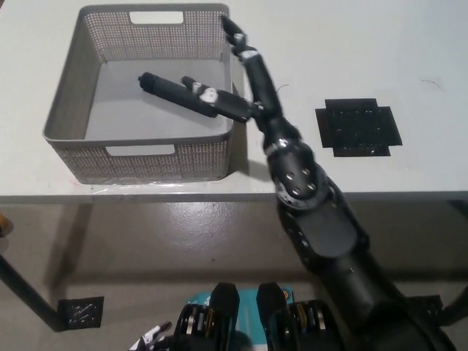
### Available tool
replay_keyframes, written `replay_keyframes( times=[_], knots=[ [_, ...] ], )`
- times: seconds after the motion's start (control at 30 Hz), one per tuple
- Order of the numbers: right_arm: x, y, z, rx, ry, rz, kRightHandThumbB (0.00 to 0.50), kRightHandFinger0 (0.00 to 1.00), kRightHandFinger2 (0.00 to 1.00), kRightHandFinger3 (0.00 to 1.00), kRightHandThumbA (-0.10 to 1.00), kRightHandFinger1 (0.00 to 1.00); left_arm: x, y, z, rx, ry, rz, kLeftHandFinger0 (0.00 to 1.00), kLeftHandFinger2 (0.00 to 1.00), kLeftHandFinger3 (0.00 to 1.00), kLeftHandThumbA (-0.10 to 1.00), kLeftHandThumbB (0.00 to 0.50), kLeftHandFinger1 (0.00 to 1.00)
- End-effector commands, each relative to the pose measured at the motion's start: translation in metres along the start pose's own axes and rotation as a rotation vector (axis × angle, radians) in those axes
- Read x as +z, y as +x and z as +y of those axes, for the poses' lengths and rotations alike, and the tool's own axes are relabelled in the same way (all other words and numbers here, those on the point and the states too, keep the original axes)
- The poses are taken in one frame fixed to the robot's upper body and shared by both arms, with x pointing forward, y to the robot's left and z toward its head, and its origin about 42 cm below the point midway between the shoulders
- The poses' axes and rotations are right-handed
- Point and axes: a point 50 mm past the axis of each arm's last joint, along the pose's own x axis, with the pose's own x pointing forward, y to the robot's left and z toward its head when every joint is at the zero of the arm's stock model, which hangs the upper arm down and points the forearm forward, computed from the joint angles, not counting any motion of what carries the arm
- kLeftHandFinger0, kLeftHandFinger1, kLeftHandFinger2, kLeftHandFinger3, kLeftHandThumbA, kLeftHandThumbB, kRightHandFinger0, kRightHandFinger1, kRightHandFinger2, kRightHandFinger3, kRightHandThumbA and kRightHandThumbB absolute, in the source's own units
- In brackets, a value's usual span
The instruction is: Use the right hand to pick up a electric screw driver and put it into a container on the left side
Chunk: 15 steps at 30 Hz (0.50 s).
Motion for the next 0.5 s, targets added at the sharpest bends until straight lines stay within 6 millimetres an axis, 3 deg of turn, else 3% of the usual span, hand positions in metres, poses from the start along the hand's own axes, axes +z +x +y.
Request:
replay_keyframes(
  times=[0.0, 0.07, 0.17, 0.2, 0.23, 0.33, 0.47],
  knots=[
    [0.162, -0.077, -0.097, -0.170, 0.021, -0.549, 0.281, 1.00, 1.00, 1.00, 0.87, 1.00, 0.008, 0.004, 0.017, 0.068, -0.001, -0.067, 0.91, 0.88, 0.97, 1.00, 0.244, 0.90],
    [0.154, -0.117, -0.113, -0.218, 0.050, -0.558, 0.274, 1.00, 1.00, 1.00, 0.82, 1.00, 0.009, 0.005, 0.021, 0.089, -0.003, -0.073, 0.92, 0.89, 0.99, 1.00, 0.226, 0.92],
    [0.122, -0.177, -0.120, -0.200, -0.046, -0.492, 0.242, 1.00, 1.00, 1.00, 0.81, 1.00, 0.009, 0.003, 0.026, 0.106, -0.013, -0.072, 0.95, 0.93, 1.00, 1.00, 0.253, 0.95],
    [0.118, -0.184, -0.121, -0.196, -0.061, -0.477, 0.242, 1.00, 1.00, 1.00, 0.81, 1.00, 0.009, 0.003, 0.027, 0.108, -0.013, -0.072, 0.95, 0.93, 1.00, 1.00, 0.253, 0.95],
    [0.099, -0.206, -0.123, -0.222, -0.104, -0.436, 0.225, 1.00, 1.00, 1.00, 0.80, 1.00, 0.010, 0.005, 0.031, 0.111, -0.007, -0.078, 0.97, 0.95, 1.00, 1.00, 0.252, 0.96],
    [0.066, -0.242, -0.130, -0.319, -0.059, -0.325, 0.229, 1.00, 1.00, 1.00, 0.75, 1.00, 0.012, 0.014, 0.039, 0.126, -0.015, -0.098, 0.96, 0.96, 1.00, 1.00, 0.266, 0.97],
    [0.034, -0.266, -0.138, -0.370, -0.021, -0.207, 0.221, 1.00, 1.00, 1.00, 0.78, 1.00, 0.017, 0.024, 0.043, 0.145, -0.029, -0.125, 0.95, 0.98, 1.00, 1.00, 0.265, 0.97]
  ],
)
